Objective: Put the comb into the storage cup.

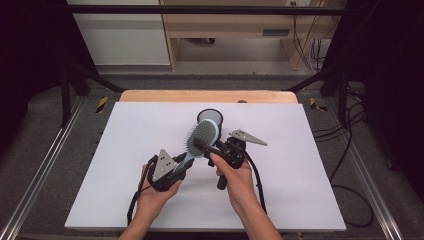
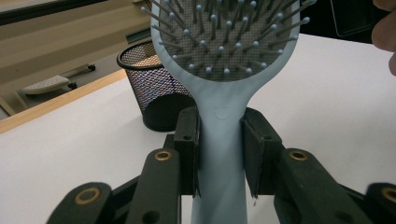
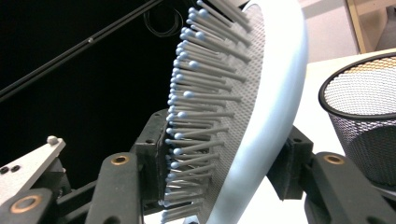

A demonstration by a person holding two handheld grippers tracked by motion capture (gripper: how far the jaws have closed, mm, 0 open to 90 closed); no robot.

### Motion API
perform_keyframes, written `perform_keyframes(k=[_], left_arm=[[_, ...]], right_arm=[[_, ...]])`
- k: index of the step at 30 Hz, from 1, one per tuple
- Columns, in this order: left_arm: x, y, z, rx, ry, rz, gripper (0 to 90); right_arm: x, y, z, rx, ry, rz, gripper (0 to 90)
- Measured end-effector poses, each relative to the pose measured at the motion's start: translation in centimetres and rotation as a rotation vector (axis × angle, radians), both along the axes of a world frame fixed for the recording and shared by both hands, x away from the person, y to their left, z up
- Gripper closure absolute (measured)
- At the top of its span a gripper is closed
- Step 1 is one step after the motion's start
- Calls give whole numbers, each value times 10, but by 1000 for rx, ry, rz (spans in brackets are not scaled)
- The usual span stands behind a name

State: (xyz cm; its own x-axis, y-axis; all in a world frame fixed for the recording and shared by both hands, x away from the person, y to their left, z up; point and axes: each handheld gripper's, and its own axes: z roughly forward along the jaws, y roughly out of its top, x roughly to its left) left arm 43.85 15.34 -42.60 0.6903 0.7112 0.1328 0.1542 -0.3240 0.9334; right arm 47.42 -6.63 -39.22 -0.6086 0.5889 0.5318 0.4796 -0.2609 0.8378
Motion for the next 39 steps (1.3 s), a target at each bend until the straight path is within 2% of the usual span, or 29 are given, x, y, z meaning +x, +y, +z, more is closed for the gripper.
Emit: perform_keyframes(k=[12,17,24,30,33,39], left_arm=[[1,6,4,-38,5,0,695],[2,7,3,-51,20,0,693],[4,10,4,-70,33,7,681],[4,13,5,-95,46,8,621],[3,13,7,-98,31,14,555],[5,16,7,-120,26,37,411]], right_arm=[[0,6,11,-9,-20,18,513],[0,10,14,-35,-28,16,518],[1,12,17,-41,-28,14,522],[4,6,19,-58,-29,-25,524],[6,0,20,-62,-34,-46,524],[10,-14,23,-58,-34,-78,524]])
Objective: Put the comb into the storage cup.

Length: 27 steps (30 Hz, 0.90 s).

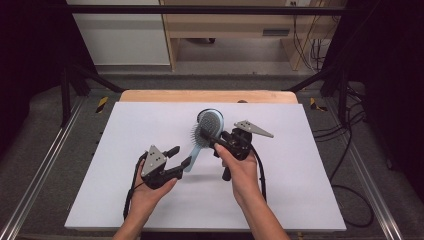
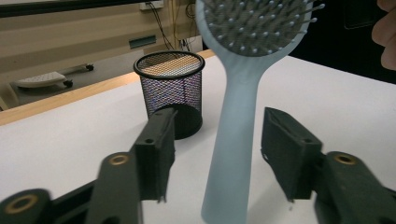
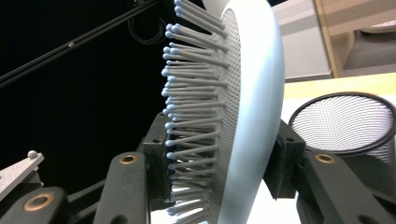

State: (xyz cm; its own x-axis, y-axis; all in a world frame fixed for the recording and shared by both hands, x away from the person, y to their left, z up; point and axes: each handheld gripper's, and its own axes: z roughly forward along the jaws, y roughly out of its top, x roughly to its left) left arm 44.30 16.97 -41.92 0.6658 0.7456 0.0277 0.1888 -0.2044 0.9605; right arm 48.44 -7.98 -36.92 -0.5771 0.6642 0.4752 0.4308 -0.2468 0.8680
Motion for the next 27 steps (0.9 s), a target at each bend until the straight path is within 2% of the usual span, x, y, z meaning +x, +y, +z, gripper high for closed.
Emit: perform_keyframes(k=[6,9,13,23,27], left_arm=[[0,2,2,-26,8,11,236],[0,3,4,-34,0,33,159],[1,7,3,-43,-2,44,93],[6,26,3,-58,-1,76,53],[5,38,5,-72,-27,98,50]], right_arm=[[2,-11,2,0,-3,-21,524],[3,-15,3,1,-1,-31,524],[3,-21,3,1,0,-41,524],[6,-35,4,19,2,-67,524],[8,-40,5,31,0,-80,524]])
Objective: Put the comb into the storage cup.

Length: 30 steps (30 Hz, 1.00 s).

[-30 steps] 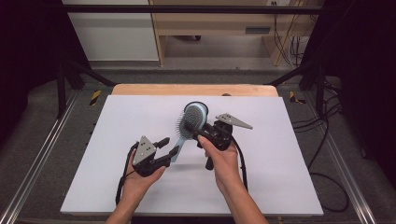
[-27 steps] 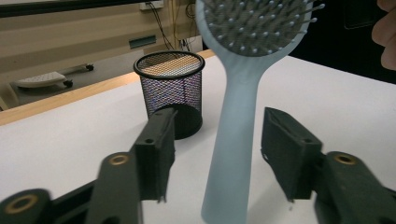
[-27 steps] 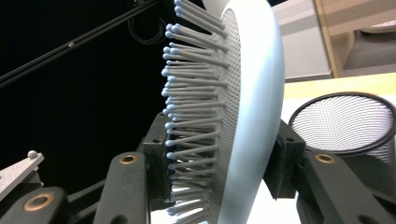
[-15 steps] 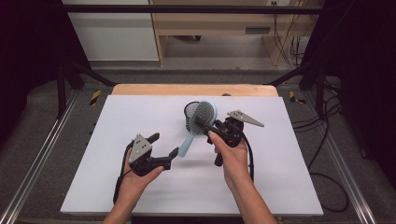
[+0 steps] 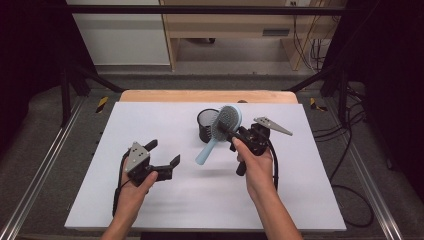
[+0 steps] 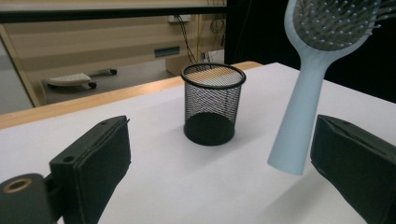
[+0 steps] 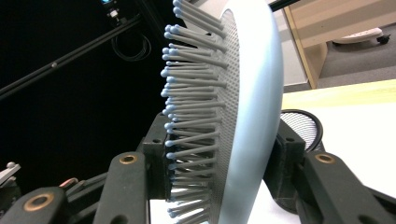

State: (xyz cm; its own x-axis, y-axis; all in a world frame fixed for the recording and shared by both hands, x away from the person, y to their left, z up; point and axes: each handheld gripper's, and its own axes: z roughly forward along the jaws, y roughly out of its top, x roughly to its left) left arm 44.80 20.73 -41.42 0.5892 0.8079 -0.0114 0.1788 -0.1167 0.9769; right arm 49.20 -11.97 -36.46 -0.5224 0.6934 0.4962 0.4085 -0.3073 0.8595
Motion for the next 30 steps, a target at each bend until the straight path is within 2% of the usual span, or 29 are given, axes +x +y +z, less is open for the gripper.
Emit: perform_keyframes(k=[3,10,14,17,30], left_arm=[[1,9,1,0,-12,28,47],[4,34,-3,-7,7,86,44],[2,46,-3,6,-2,120,43],[1,53,-7,12,4,135,43],[-11,73,-27,-22,5,177,40]], right_arm=[[1,-3,1,3,5,-9,524],[4,-9,3,2,0,-24,524],[5,-11,5,-5,-5,-31,524],[7,-15,8,-11,-8,-40,524],[12,-23,11,-14,-2,-50,523]])
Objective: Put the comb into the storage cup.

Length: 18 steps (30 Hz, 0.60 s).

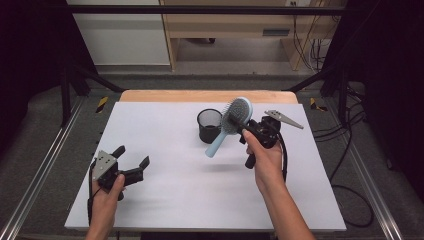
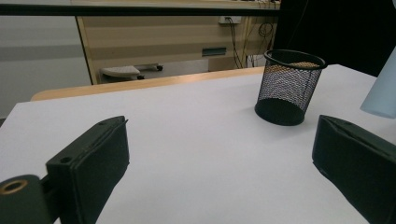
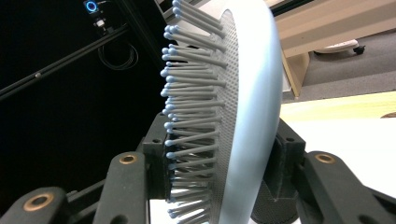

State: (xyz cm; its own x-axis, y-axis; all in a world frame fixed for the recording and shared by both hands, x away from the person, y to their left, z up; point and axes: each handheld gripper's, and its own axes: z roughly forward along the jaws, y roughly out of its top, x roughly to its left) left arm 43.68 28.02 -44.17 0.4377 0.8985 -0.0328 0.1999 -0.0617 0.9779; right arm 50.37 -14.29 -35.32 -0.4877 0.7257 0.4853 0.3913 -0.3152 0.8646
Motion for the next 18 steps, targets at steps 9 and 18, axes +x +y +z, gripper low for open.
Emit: perform_keyframes(k=[9,18], left_arm=[[5,3,-7,-7,11,0,36],[6,5,-8,-16,19,1,34]], right_arm=[[4,-3,5,11,-5,-18,523],[9,1,16,23,-14,-10,521]])
